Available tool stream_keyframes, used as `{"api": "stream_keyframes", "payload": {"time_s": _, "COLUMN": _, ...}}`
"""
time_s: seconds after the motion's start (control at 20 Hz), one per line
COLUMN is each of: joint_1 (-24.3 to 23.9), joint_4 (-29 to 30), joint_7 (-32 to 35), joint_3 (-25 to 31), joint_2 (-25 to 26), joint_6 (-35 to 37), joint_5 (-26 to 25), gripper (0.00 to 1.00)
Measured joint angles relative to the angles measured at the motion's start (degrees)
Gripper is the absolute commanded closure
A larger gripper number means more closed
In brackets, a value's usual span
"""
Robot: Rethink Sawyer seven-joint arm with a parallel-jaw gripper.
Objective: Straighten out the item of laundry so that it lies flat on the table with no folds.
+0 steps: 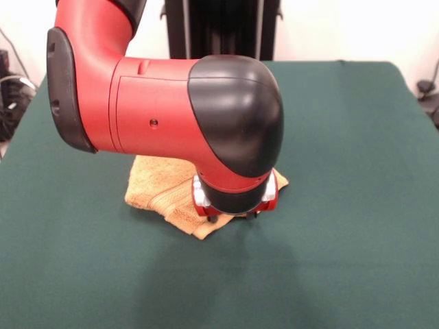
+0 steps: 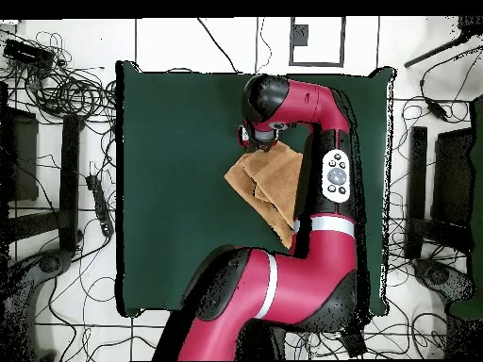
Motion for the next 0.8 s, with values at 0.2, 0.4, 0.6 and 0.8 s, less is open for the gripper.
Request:
{"api": "stream_keyframes", "payload": {"time_s": 0.2, "joint_1": 0.0, "joint_4": 0.0, "joint_7": 0.0, "joint_3": 0.0, "joint_2": 0.0, "joint_6": -0.4, "joint_5": 0.0, "gripper": 0.0}}
{"api": "stream_keyframes", "payload": {"time_s": 0.4, "joint_1": 0.0, "joint_4": 0.2, "joint_7": 0.0, "joint_3": 0.0, "joint_2": 0.0, "joint_6": -1.6, "joint_5": -0.1, "gripper": 0.0}}
{"api": "stream_keyframes", "payload": {"time_s": 0.6, "joint_1": 0.0, "joint_4": 0.6, "joint_7": 0.0, "joint_3": 0.0, "joint_2": -0.2, "joint_6": -2.4, "joint_5": -0.1, "gripper": 0.0}}
{"api": "stream_keyframes", "payload": {"time_s": 0.8, "joint_1": -0.1, "joint_4": 0.6, "joint_7": 0.0, "joint_3": -0.1, "joint_2": -0.3, "joint_6": -2.5, "joint_5": -0.4, "gripper": 1.0}}
